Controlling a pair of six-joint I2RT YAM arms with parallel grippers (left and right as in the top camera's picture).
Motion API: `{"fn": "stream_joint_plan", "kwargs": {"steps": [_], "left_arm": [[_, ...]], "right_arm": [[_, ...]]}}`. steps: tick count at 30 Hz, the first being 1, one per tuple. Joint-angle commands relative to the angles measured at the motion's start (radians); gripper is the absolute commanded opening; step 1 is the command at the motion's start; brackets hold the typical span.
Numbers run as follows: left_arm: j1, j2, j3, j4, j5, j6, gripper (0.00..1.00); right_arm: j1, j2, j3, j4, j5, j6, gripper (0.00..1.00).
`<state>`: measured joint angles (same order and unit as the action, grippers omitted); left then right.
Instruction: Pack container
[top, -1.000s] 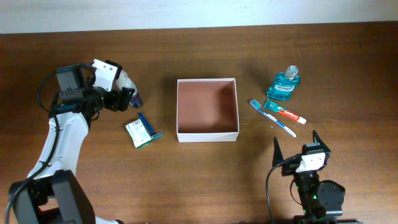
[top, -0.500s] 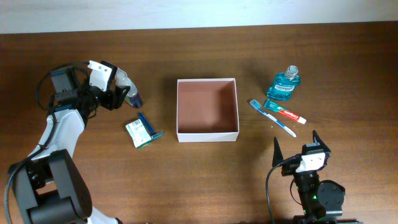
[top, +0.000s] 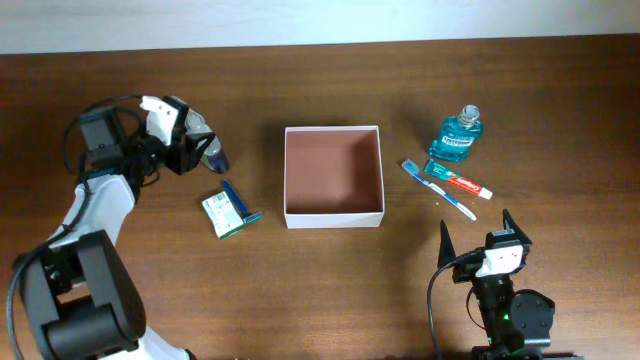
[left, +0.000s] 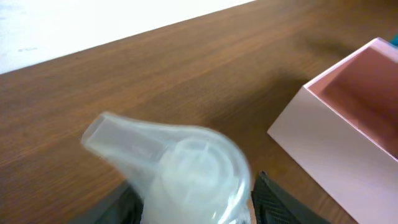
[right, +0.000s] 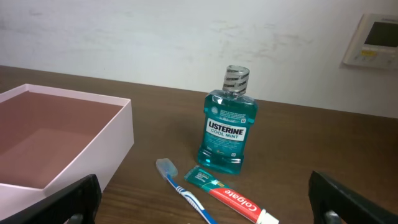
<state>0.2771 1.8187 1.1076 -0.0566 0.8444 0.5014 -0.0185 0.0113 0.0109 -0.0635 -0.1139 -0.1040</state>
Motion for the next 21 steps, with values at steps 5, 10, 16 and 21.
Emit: {"fn": "stream_joint_plan", "kwargs": {"steps": [5, 10, 16, 21], "left_arm": [[0.061, 0.031, -0.008, 0.024, 0.154, 0.008, 0.57], [0.051, 0.031, -0.008, 0.027, 0.127, 0.008, 0.57], [0.042, 0.031, -0.008, 0.039, 0.109, 0.009, 0.52], [0.028, 0.031, -0.008, 0.05, 0.097, 0.009, 0.43]], "right_arm": [[0.006, -0.007, -0.005, -0.004, 0.002, 0.008, 0.99], [0.006, -0.007, -0.005, -0.005, 0.002, 0.008, 0.99], [0.006, -0.007, -0.005, -0.005, 0.002, 0.008, 0.99], [0.006, -0.007, -0.005, -0.005, 0.002, 0.008, 0.99]]}}
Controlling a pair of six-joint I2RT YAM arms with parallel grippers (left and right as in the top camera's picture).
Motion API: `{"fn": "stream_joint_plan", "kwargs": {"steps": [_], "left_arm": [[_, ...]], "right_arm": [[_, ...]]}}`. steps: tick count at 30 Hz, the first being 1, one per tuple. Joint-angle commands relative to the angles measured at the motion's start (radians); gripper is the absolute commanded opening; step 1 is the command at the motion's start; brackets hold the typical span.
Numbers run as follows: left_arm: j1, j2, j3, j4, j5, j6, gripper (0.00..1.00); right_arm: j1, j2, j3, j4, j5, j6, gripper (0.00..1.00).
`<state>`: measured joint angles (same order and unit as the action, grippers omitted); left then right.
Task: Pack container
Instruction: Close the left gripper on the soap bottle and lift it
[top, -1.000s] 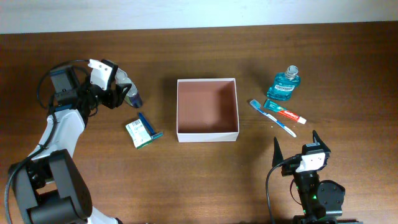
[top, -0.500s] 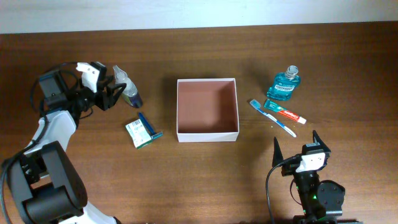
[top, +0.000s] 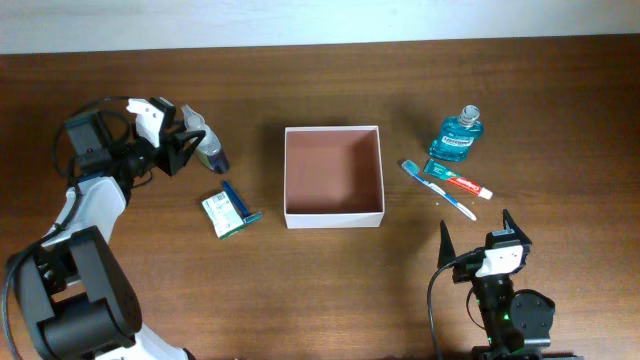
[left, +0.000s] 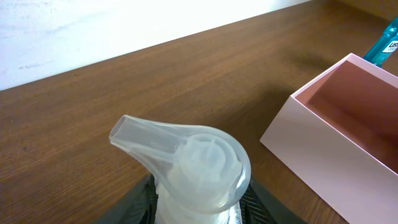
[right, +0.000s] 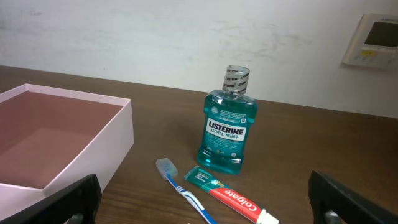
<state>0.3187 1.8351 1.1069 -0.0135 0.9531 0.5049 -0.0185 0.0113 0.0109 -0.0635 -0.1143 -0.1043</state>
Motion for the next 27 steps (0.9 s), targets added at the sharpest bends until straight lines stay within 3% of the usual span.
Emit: {"fn": "stream_joint_plan", "kwargs": {"steps": [1, 6, 22, 24, 25, 27], "left_arm": [[-0.015, 0.014, -0.008, 0.007, -0.011, 0.006, 0.43], [-0.018, 0.014, -0.008, 0.009, -0.011, 0.006, 0.39], [-0.018, 0.016, -0.008, 0.032, -0.018, 0.006, 0.4], [-0.018, 0.016, -0.008, 0.036, -0.016, 0.005, 0.38], [-0.018, 0.016, -0.008, 0.038, -0.011, 0.005, 0.29], [-0.018, 0.016, -0.008, 0.047, 0.002, 0.005, 0.25]], "right_arm": [[0.006, -0.007, -0.005, -0.005, 0.002, 0.008, 0.99], [0.006, -0.007, -0.005, -0.005, 0.002, 0.008, 0.99], [0.006, -0.007, -0.005, -0.005, 0.002, 0.008, 0.99], [0.006, -0.007, -0.005, -0.005, 0.002, 0.008, 0.98], [0.006, -0.007, -0.005, -0.005, 0.002, 0.008, 0.99], [0.006, -0.007, -0.005, -0.005, 0.002, 0.008, 0.99]]}}
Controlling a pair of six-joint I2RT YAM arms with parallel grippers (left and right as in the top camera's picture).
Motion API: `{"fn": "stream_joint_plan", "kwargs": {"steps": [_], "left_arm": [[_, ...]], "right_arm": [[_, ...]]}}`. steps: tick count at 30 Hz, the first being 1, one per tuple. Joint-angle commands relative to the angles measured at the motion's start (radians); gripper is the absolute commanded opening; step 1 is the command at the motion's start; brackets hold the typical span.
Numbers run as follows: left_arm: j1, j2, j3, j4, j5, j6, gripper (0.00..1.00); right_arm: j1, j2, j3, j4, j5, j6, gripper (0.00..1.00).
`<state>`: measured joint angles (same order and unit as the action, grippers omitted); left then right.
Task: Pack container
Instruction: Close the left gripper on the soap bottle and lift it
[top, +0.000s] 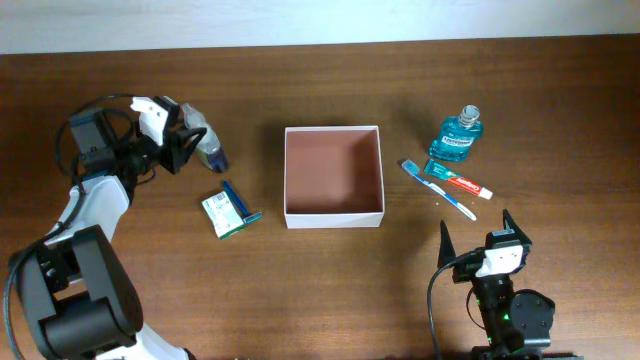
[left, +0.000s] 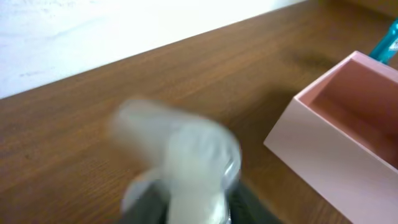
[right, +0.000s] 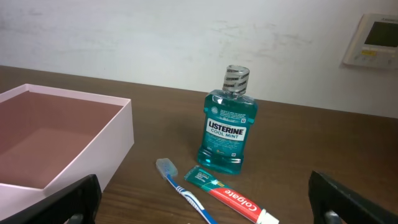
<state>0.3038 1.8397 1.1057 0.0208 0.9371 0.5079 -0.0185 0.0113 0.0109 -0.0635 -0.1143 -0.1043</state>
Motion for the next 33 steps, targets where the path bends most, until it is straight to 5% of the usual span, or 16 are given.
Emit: {"fn": "stream_joint_plan", "kwargs": {"steps": [1, 12, 18, 20, 26, 27, 33], "left_arm": [[-0.003, 0.011, -0.006, 0.025, 0.035, 0.002, 0.24], [-0.003, 0.011, -0.006, 0.04, 0.061, 0.002, 0.24], [-0.003, 0.011, -0.006, -0.035, -0.043, 0.002, 0.25], [-0.002, 0.011, -0.006, -0.051, -0.045, 0.002, 0.51], [0.009, 0.007, -0.006, -0.06, -0.044, -0.103, 0.59], [0.016, 0.004, -0.005, -0.059, -0.044, -0.142, 0.82], [0.043, -0.044, -0.005, -0.072, -0.045, -0.312, 0.82]], "right_arm": [[0.006, -0.007, -0.005, -0.005, 0.002, 0.008, 0.99], [0.006, -0.007, -0.005, -0.004, 0.002, 0.008, 0.99], [0.006, -0.007, -0.005, -0.004, 0.002, 0.008, 0.99], [0.006, -0.007, -0.005, -0.005, 0.002, 0.008, 0.98], [0.006, -0.007, -0.005, -0.004, 0.002, 0.008, 0.99], [0.006, -0.007, -0.005, -0.005, 0.002, 0.008, 0.99], [0.006, -0.007, -0.005, -0.004, 0.002, 0.008, 0.99]]}}
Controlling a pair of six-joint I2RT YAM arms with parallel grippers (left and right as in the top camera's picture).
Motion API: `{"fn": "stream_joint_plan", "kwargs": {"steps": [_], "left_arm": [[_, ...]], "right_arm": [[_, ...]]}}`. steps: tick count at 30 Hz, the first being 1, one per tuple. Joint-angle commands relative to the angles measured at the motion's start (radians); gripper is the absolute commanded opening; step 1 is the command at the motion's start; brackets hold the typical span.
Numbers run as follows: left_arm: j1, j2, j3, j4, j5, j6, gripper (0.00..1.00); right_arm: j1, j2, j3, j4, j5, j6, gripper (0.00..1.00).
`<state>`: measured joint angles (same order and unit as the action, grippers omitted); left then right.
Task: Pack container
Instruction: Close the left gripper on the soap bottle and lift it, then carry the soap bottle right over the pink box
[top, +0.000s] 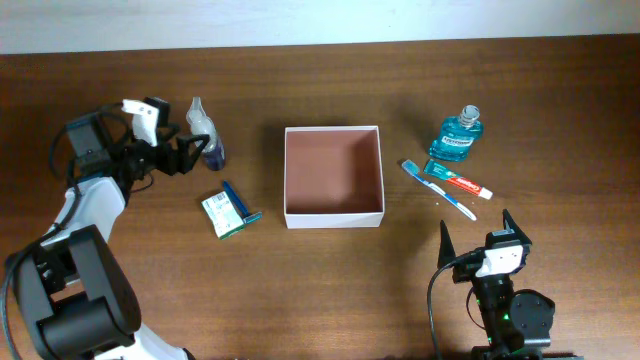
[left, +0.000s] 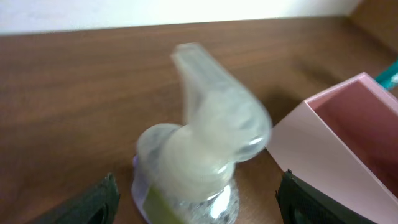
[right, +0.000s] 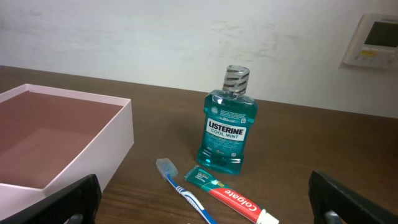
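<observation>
An open pink box (top: 333, 213) sits mid-table, its corner showing in the left wrist view (left: 348, 124). To its left is a clear pump bottle (top: 203, 138), blurred in the left wrist view (left: 199, 149). My left gripper (top: 192, 156) is open, its fingers wide on either side of the bottle without touching it. Blue mouthwash (right: 227, 127), a toothbrush (right: 186, 193) and toothpaste (right: 233, 200) lie right of the box. At the front right my right gripper (top: 474, 224) is open and holds nothing.
A green-and-white packet (top: 222, 213) and a small blue item (top: 238, 200) lie on the table (top: 320, 290) in front of the pump bottle, left of the box. A white wall runs behind the table's far edge.
My left gripper has opened wide and let go of the pump bottle, which now sits between the spread fingers, nozzle toward the back. The arm has drawn back slightly left. The right arm is unchanged.
My left gripper was shut on the pump bottle left of the box, and it stayed shut on the bottle in much the same place through the following two moments. Now it is open and the bottle is free. The right arm never moved.
</observation>
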<state>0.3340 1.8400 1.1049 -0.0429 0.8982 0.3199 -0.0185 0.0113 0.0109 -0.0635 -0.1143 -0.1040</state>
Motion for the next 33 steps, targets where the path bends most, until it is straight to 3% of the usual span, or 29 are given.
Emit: {"fn": "stream_joint_plan", "kwargs": {"steps": [1, 2, 5, 10, 19, 20, 22, 27, 31, 33], "left_arm": [[0.013, -0.062, -0.005, -0.019, -0.006, -0.129, 0.87], [0.012, -0.078, -0.005, -0.031, -0.011, -0.129, 0.99], [0.005, -0.155, -0.005, -0.109, -0.143, -0.155, 0.99], [-0.041, -0.3, -0.005, -0.276, -0.569, -0.385, 1.0], [-0.156, -0.435, -0.005, -0.219, -0.514, -0.384, 0.99], [-0.167, -0.433, -0.005, -0.22, -0.515, -0.383, 0.91], [-0.196, -0.425, -0.005, -0.222, -0.571, -0.384, 0.82], [-0.341, -0.4, -0.005, -0.22, -0.893, -0.384, 0.83], [-0.429, -0.362, -0.005, -0.177, -1.029, -0.384, 0.84], [-0.438, -0.33, -0.005, -0.163, -1.085, -0.443, 0.87]], "right_arm": [[0.006, -0.007, -0.005, -0.005, 0.002, 0.008, 0.99], [0.006, -0.007, -0.005, -0.004, 0.002, 0.008, 0.99], [0.006, -0.007, -0.005, -0.005, 0.002, 0.008, 0.99], [0.006, -0.007, -0.005, -0.004, 0.002, 0.008, 0.99], [0.006, -0.007, -0.005, -0.004, 0.002, 0.008, 0.99], [0.006, -0.007, -0.005, -0.005, 0.002, 0.008, 0.99], [0.006, -0.007, -0.005, -0.004, 0.002, 0.008, 0.99], [0.006, -0.007, -0.005, -0.004, 0.002, 0.008, 0.99], [0.006, -0.007, -0.005, -0.005, 0.002, 0.008, 0.99], [0.006, -0.007, -0.005, -0.005, 0.002, 0.008, 0.98]]}}
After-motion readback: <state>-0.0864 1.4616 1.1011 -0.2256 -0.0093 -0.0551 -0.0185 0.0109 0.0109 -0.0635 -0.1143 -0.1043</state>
